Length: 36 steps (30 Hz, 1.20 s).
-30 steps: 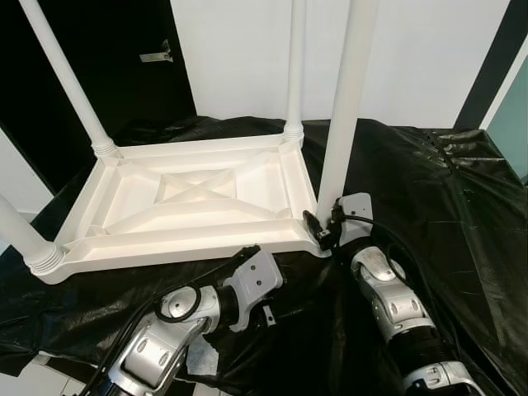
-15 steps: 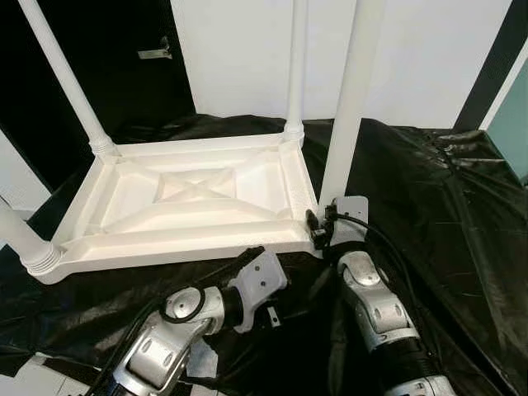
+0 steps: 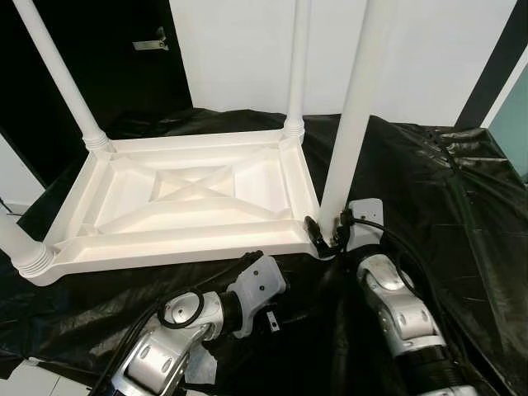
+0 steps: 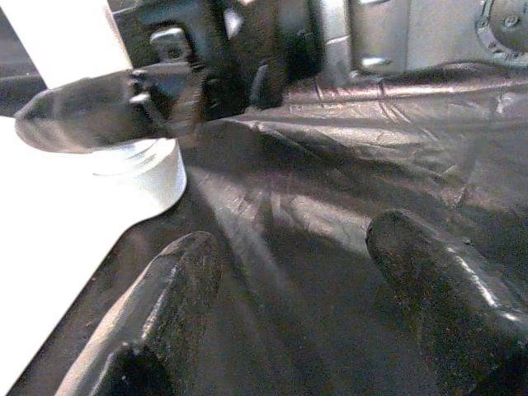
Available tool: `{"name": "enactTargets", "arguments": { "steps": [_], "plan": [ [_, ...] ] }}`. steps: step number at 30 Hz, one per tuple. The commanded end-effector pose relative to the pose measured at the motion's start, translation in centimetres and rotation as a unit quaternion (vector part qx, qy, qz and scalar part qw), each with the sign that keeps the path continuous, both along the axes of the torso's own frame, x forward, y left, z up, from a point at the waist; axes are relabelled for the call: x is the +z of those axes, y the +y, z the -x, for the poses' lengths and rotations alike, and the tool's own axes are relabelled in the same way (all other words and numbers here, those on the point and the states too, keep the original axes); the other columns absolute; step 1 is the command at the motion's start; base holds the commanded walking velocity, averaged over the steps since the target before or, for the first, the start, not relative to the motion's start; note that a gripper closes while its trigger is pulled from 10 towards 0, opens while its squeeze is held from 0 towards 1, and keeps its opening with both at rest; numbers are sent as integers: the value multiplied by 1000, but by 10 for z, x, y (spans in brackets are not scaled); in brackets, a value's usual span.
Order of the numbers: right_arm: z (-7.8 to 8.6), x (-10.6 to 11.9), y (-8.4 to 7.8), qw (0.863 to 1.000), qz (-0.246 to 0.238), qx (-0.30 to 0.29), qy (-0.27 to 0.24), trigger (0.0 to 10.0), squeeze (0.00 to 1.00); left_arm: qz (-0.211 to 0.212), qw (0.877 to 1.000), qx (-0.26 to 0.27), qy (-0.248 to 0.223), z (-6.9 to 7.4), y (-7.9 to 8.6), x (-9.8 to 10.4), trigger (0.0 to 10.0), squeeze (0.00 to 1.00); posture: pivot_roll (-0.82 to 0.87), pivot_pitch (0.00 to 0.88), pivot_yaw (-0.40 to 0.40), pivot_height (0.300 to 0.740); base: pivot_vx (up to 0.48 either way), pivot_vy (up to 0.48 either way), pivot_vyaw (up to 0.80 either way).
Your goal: Building children table
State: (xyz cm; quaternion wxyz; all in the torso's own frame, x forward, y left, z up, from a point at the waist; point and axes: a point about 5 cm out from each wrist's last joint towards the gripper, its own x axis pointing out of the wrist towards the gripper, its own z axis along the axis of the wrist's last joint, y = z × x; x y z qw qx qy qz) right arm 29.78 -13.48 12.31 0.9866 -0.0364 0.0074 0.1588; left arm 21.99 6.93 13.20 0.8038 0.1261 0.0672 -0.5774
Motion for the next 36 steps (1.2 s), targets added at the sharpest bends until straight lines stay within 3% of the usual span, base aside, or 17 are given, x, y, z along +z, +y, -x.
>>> {"name": "enactTargets", "arguments": {
  "steps": [1,2,8,9,13,17,24,26,36],
  "plan": [
    [4,-5,-8,1000,-13,22,10,10000,1000,-4,1000,15,-2,0,1,-4,10000,0,-21,0,-27,740,0,0,0],
    [6,-10,-12,998,5,64,10,10000,0,-6,1000,17,2,2,0,-8,10000,0,-24,0,-24,740,0,0,0],
    [3,-11,-20,995,22,98,8,10000,0,-3,1000,17,6,3,0,-9,10000,0,-19,0,-22,740,0,0,0],
    [-6,-4,-25,989,48,142,-5,10000,0,-9,1000,21,-9,0,3,-7,10000,0,-13,0,-23,740,0,0,0],
    [-9,-1,-26,985,57,161,-7,10000,0,-11,1000,23,-15,-2,4,-6,10000,0,-12,0,-22,740,0,0,0],
    [-24,8,-21,969,99,226,-9,10000,0,-13,999,25,-25,-6,7,-2,10000,0,2,0,-25,740,0,0,0],
    [-31,9,-16,956,121,268,-3,10000,0,-14,999,26,-29,-7,8,-1,10000,0,11,0,-29,740,0,0,0],
    [-33,8,-13,951,131,280,-3,0,0,-14,999,28,-30,-7,9,-1,10000,0,17,0,-32,740,0,0,0],
    [-34,1,-20,950,127,284,17,0,0,-11,999,29,-29,-5,6,-2,10000,0,12,0,-35,740,0,0,0]
  ]
}}
